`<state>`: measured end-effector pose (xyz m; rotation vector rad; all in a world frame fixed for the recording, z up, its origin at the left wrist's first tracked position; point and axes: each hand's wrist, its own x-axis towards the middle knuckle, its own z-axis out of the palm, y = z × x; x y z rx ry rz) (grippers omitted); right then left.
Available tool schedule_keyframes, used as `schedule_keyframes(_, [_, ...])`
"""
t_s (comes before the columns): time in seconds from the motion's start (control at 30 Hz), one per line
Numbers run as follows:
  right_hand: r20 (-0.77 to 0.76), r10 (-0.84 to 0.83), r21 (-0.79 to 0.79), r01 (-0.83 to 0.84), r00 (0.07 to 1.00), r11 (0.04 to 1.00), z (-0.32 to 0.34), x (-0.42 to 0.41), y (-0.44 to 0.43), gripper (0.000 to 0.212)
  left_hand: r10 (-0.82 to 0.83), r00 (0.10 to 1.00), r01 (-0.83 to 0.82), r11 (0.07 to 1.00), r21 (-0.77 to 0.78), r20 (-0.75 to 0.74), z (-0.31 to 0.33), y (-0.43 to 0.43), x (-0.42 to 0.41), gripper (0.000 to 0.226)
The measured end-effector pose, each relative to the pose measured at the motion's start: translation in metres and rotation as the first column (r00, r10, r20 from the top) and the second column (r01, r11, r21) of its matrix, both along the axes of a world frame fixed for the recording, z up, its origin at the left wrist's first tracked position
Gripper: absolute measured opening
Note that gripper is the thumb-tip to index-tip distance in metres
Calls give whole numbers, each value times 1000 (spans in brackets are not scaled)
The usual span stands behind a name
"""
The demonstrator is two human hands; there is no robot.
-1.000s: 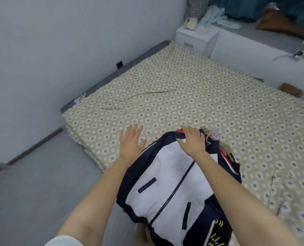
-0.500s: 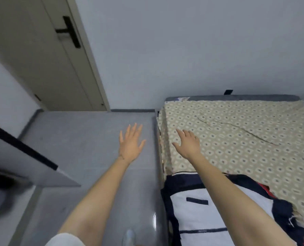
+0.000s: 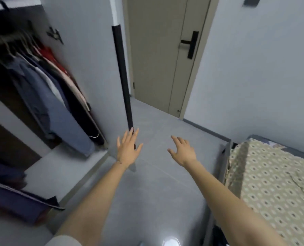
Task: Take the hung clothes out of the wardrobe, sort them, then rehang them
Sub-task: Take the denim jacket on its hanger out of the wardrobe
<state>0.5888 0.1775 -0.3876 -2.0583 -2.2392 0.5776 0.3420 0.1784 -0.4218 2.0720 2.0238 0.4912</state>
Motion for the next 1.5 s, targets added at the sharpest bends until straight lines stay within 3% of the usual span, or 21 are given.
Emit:
schedule_keyframes(0.23, [-16,272,19,-271,962,962,-5,-148,36,64,267,963,-268,963,-26,-15,-6,-18,-145,68])
schedule_keyframes(0.37, [-1,357,34,-356,934,934,-3,-198,55,66,328,944,-329,944,-20,-18,1,-26,-190,68])
schedule_keyframes(0.73, [8,610,41,-610,792,791,-8,-338,111,69,590,807,-590,806,-54,-20,-9,-38,-299,72])
schedule_keyframes(0.97, [0,738,58,-737,675,674,3,-423,163,68,750,659,-752,659,-31,-53,14,-25,-362,67])
schedule_keyframes(1.27, [-37,845,138,-835,533,533,24,-523,226,69,853,522,-853,522,-6,17,28,5,-417,71])
schedule_keyframes(1.4, [-162,822,223,-791,546,569,28,-558,248,67,865,502,-865,501,18,25,32,20,-438,70])
schedule_keyframes(1.5, [-148,818,289,-767,556,573,31,-578,261,65,855,518,-855,518,20,0,33,32,-457,71])
